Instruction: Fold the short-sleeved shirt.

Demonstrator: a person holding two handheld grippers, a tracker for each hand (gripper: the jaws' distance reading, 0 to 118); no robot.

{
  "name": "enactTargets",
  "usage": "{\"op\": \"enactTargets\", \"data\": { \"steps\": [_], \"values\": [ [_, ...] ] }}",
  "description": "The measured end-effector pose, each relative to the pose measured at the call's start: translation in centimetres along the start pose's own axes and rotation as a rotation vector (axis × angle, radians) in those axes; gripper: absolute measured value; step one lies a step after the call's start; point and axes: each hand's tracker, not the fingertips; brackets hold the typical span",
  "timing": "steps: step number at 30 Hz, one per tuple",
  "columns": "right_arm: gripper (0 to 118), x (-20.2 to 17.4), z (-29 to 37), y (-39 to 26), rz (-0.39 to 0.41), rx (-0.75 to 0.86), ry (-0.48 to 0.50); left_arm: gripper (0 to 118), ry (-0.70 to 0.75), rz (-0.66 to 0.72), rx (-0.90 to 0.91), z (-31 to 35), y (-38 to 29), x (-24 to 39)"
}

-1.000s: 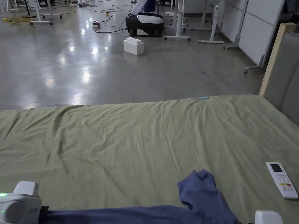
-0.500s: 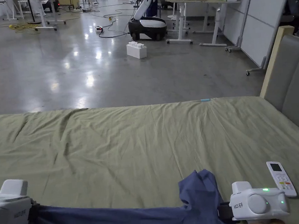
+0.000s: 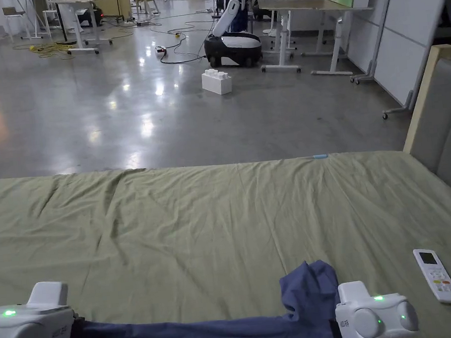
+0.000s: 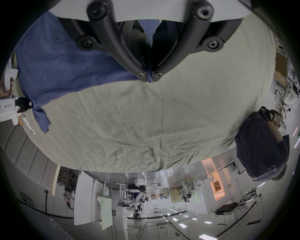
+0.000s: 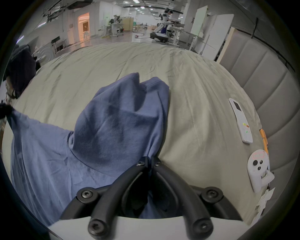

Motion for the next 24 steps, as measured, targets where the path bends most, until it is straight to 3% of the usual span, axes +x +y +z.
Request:
{"op": "enactTargets", "data": {
  "steps": [10,24],
  "values": [
    [2,2.0,8.5,0.5,-0.029,0.259,0.040,4,-0.024,0.051,0.113,5.5,1.0,-0.4],
    [2,3.3,25.5,2.6,-0.026,0.564,0.026,4,-0.036,0.076,0.330,19.7,2.5,-1.1]
  ]
}}
